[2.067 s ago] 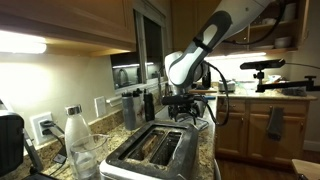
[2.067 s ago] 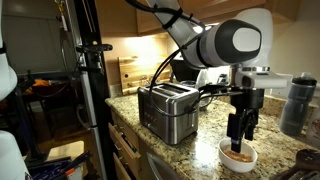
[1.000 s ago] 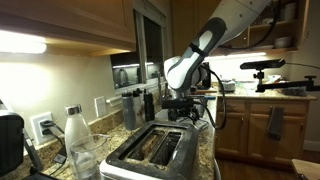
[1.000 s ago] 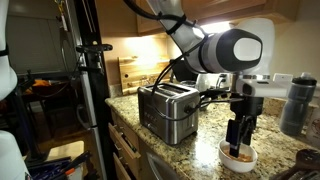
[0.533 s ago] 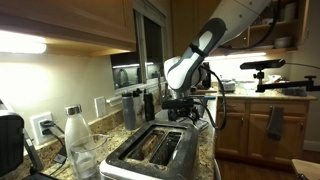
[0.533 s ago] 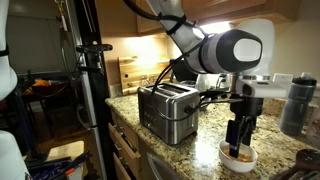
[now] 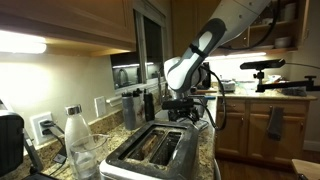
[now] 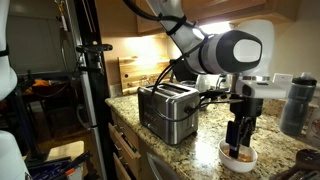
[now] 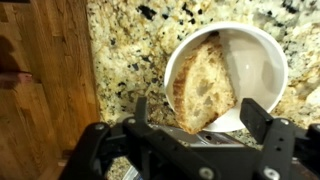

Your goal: Put the pieces of bread in the toaster

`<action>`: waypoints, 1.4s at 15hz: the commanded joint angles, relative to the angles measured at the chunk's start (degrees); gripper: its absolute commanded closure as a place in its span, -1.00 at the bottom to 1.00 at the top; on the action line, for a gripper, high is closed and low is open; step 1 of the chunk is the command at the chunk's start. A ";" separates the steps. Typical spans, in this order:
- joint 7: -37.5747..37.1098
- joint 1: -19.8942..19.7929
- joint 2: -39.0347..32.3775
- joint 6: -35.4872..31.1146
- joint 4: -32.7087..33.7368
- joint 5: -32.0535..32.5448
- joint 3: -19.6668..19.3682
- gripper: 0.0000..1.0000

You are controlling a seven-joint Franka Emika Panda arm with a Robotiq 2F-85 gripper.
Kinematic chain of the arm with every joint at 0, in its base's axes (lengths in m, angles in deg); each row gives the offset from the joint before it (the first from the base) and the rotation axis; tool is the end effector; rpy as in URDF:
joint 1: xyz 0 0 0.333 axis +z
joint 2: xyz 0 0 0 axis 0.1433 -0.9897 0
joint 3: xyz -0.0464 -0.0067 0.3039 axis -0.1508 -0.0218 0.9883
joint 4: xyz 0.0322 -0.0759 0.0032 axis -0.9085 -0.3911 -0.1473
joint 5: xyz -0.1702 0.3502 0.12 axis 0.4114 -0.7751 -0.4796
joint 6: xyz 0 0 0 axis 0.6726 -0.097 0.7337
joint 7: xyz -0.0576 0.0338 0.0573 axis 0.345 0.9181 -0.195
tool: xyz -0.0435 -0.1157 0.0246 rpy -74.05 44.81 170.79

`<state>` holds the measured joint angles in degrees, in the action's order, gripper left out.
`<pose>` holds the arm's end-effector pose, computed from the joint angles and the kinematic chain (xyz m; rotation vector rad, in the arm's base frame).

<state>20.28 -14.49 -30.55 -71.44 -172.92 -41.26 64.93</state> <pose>0.5839 -0.1746 0.2317 2.3121 -1.9053 0.0242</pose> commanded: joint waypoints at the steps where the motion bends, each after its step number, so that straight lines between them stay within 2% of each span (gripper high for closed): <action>1: 1.66 0.44 -0.50 -0.85 0.16 -1.37 -0.72 -0.85; 2: 1.69 0.45 -0.57 -0.83 0.23 -1.35 -0.72 -0.91; 4: 1.76 0.47 -0.68 -0.82 0.30 -1.31 -0.73 -0.68; 5: 1.84 0.48 -0.70 -0.84 0.30 -1.27 -0.75 -0.35; 7: 1.98 0.50 -0.78 -0.83 0.35 -1.27 -0.76 -0.07; 10: 2.27 0.49 -0.94 -0.80 0.47 -1.30 -0.77 0.00; 11: 2.32 0.50 -1.00 -0.79 0.47 -1.29 -0.78 0.13; 12: 2.34 0.49 -1.02 -0.79 0.45 -1.27 -0.81 0.09; 13: 2.42 0.49 -1.03 -0.80 0.43 -1.25 -0.82 0.15; 14: 2.41 0.51 -1.04 -0.82 0.41 -1.21 -0.84 0.32; 15: 2.38 0.55 -1.03 -0.82 0.39 -1.14 -0.88 0.34; 16: 2.36 0.57 -1.04 -0.86 0.38 -1.10 -0.90 0.68; 18: 2.36 0.59 -1.05 -0.86 0.41 -1.06 -0.92 0.88; 20: 2.40 0.62 -1.08 -0.84 0.53 -0.99 -0.97 0.80; 21: 2.38 0.63 -1.08 -0.83 0.59 -0.98 -0.98 0.82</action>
<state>21.41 -14.46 -31.00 -71.44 -172.74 -41.26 64.84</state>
